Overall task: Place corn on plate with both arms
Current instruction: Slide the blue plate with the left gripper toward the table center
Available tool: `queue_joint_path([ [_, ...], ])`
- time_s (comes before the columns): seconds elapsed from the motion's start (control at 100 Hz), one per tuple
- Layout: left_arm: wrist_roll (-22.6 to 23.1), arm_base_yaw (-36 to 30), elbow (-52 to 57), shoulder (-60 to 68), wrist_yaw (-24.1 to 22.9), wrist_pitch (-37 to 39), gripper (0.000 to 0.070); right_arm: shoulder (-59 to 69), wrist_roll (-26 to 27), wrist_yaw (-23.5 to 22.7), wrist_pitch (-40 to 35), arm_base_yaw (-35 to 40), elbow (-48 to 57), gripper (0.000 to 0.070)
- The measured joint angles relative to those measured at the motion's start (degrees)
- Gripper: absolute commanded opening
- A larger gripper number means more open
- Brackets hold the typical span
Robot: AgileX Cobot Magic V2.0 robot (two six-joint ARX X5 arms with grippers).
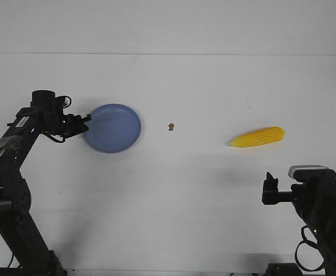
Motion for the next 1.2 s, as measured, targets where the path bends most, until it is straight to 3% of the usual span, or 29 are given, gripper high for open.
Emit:
queue_joint_path([
  [0.09,0.0,0.7,0.0,-1.2,5.0,-1.4,0.0006,0.0,0.0,0.0,0.0,0.0,0.0,0.0657],
  [0.15,0.0,0.8,0.0,-3.1,5.9,-2.3,0.0006,0.0,0.0,0.0,0.0,0.0,0.0,0.0657],
  [0.32,0.2,-0.9,-0.1,-8.9,6.1,-4.6,0.0006,0.0,0.0,0.0,0.0,0.0,0.0,0.0658],
  [0.57,1.7,-10.0,-9.7,-13.4,6.2,-4.0,0.0006,0.0,0.0,0.0,0.0,0.0,0.0,0.0657],
  [0.87,0.3,-21.0,-20.9,-14.9,6.4,6.6,0.0006,0.0,0.0,0.0,0.0,0.0,0.0,0.0657],
  [1.2,-1.2,-27.5,-22.8,-14.9,2.7,8.7,0.0006,0.0,0.0,0.0,0.0,0.0,0.0,0.0657],
])
